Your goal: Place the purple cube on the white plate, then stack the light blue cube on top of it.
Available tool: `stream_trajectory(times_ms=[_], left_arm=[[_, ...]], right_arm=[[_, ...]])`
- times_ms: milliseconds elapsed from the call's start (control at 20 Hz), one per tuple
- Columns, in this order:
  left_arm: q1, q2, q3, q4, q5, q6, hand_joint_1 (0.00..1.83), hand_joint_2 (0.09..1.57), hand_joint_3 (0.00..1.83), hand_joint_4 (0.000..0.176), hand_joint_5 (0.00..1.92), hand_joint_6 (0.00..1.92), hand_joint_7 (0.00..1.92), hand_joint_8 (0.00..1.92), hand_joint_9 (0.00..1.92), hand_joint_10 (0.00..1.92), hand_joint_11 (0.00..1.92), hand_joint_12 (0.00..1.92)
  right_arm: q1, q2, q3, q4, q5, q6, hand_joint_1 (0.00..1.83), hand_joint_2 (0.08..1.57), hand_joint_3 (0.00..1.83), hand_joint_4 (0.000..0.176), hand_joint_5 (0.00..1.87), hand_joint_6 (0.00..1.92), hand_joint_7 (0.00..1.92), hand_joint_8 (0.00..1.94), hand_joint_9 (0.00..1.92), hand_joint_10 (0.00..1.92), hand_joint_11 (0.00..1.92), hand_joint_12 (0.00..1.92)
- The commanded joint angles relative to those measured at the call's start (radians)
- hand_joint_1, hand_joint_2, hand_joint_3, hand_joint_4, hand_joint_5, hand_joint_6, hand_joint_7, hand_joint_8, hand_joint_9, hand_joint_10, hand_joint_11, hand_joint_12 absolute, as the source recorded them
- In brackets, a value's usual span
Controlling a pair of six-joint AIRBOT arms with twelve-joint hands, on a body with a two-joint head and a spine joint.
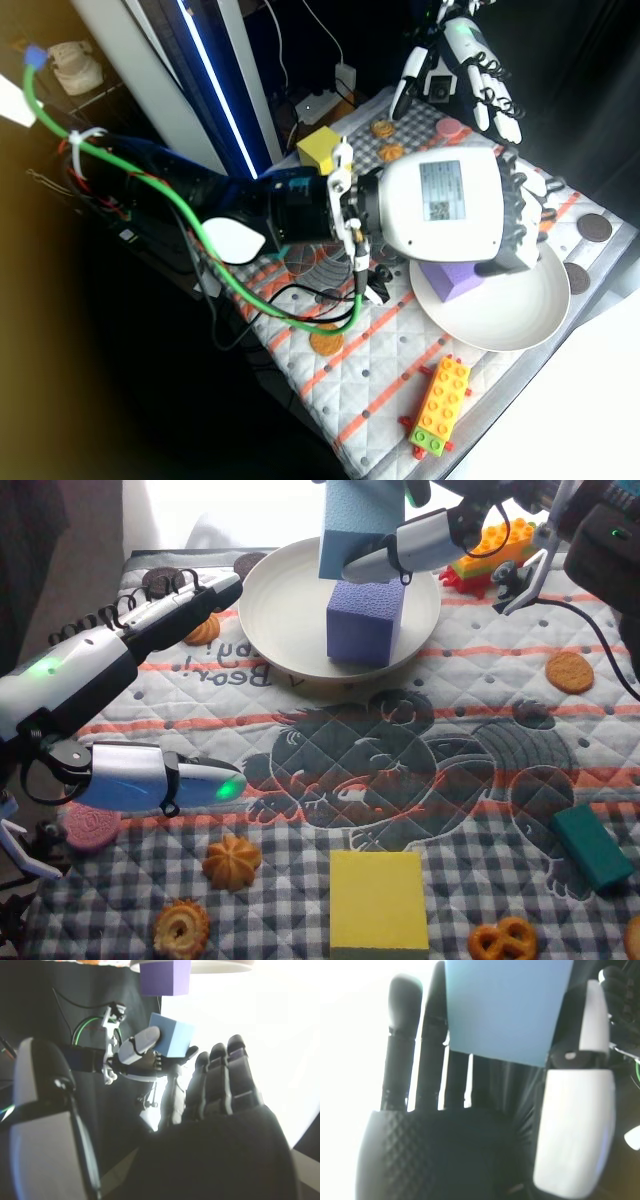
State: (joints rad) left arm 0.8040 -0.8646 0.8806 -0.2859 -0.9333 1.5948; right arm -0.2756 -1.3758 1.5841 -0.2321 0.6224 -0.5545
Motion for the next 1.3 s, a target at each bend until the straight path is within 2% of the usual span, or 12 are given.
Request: stream_trajectory(times_ms=[0, 550, 600, 650, 750, 950, 1000, 1050, 1100, 1150, 1200, 1250], left_arm=[[-0.010, 0.001, -0.001, 0.012, -0.118, -0.007, 0.88, 0.79, 0.00, 0.176, 0.05, 0.00, 0.00, 0.00, 0.00, 0.00, 0.00, 0.00], [-0.008, 0.000, -0.002, 0.010, -0.118, -0.018, 0.84, 0.81, 0.00, 0.176, 0.06, 0.00, 0.00, 0.00, 0.00, 0.00, 0.00, 0.00], [-0.008, 0.000, -0.002, 0.010, -0.118, -0.018, 0.84, 0.81, 0.00, 0.176, 0.06, 0.00, 0.00, 0.00, 0.00, 0.00, 0.00, 0.00], [-0.008, 0.000, -0.002, 0.010, -0.118, -0.018, 0.83, 0.81, 0.00, 0.176, 0.06, 0.00, 0.00, 0.00, 0.00, 0.00, 0.00, 0.00], [-0.008, 0.000, -0.002, 0.009, -0.118, -0.018, 0.83, 0.81, 0.00, 0.176, 0.05, 0.00, 0.00, 0.00, 0.00, 0.00, 0.00, 0.00], [-0.008, 0.000, -0.003, 0.009, -0.119, -0.018, 0.87, 0.80, 0.00, 0.176, 0.03, 0.00, 0.00, 0.00, 0.00, 0.00, 0.00, 0.00], [-0.007, 0.000, -0.003, 0.009, -0.119, -0.018, 0.89, 0.80, 0.00, 0.176, 0.03, 0.00, 0.00, 0.00, 0.00, 0.00, 0.00, 0.00], [-0.007, 0.000, -0.004, 0.009, -0.120, -0.018, 0.89, 0.79, 0.00, 0.176, 0.03, 0.00, 0.00, 0.00, 0.00, 0.00, 0.00, 0.00], [-0.007, 0.000, -0.004, 0.009, -0.120, -0.018, 0.89, 0.79, 0.00, 0.176, 0.04, 0.00, 0.00, 0.00, 0.00, 0.00, 0.00, 0.00], [-0.006, 0.000, -0.004, 0.009, -0.120, -0.018, 0.89, 0.79, 0.00, 0.176, 0.05, 0.01, 0.00, 0.00, 0.00, 0.00, 0.00, 0.00], [-0.006, 0.000, -0.004, 0.008, -0.120, -0.019, 0.90, 0.80, 0.00, 0.176, 0.06, 0.01, 0.00, 0.00, 0.00, 0.00, 0.00, 0.00], [-0.005, 0.000, -0.004, 0.008, -0.120, -0.019, 0.91, 0.79, 0.00, 0.176, 0.06, 0.01, 0.00, 0.00, 0.00, 0.00, 0.00, 0.00]], right_arm=[[0.016, 0.007, 0.003, 0.023, 0.108, -0.001, 1.24, 1.07, 0.00, 0.019, 1.01, 0.95, 1.13, 0.79, 1.09, 0.87, 1.00, 1.34], [-0.011, 0.008, -0.006, 0.014, 0.077, -0.001, 1.25, 1.07, 0.00, 0.001, 1.00, 0.99, 1.18, 0.65, 1.17, 0.50, 0.97, 1.10], [-0.014, 0.008, -0.007, 0.014, 0.073, -0.001, 1.36, 1.04, 0.01, 0.000, 1.00, 0.97, 1.18, 0.61, 1.15, 0.76, 0.96, 1.08], [-0.016, 0.008, -0.006, 0.014, 0.071, -0.001, 1.39, 1.04, 0.00, 0.000, 1.01, 0.95, 1.19, 0.59, 1.14, 0.83, 0.96, 1.10], [-0.020, 0.008, -0.006, 0.014, 0.066, -0.001, 1.28, 1.05, 0.00, 0.000, 1.03, 0.92, 1.18, 0.65, 1.12, 0.71, 0.96, 1.11], [-0.030, 0.008, 0.000, 0.014, 0.054, -0.001, 1.39, 1.05, 0.00, 0.000, 0.99, 0.98, 1.13, 0.66, 1.12, 0.88, 0.92, 1.13], [-0.032, 0.008, 0.002, 0.014, 0.049, -0.001, 1.27, 1.07, 0.00, 0.000, 1.01, 0.97, 1.14, 0.70, 1.07, 0.70, 0.86, 1.14], [-0.034, 0.008, 0.003, 0.014, 0.046, -0.001, 1.25, 1.08, 0.00, 0.000, 1.01, 0.87, 1.10, 0.87, 1.00, 0.74, 0.77, 1.28], [-0.036, 0.008, 0.005, 0.014, 0.044, -0.001, 1.26, 1.10, 0.00, 0.000, 0.99, 0.76, 1.02, 1.13, 0.87, 1.06, 0.68, 1.56], [-0.037, 0.008, 0.005, 0.014, 0.042, -0.001, 1.17, 1.01, 0.00, 0.000, 0.83, 0.33, 0.66, 0.41, 0.54, 0.55, 0.32, 1.24], [-0.039, 0.008, 0.005, 0.014, 0.042, -0.001, 1.13, 0.98, 0.00, 0.000, 0.79, 0.12, 0.57, 0.11, 0.47, 0.23, 0.16, 1.09], [-0.040, 0.008, 0.005, 0.014, 0.042, -0.001, 1.08, 0.94, 0.00, 0.008, 0.65, 0.03, 0.45, 0.02, 0.37, 0.09, 0.03, 0.97]])
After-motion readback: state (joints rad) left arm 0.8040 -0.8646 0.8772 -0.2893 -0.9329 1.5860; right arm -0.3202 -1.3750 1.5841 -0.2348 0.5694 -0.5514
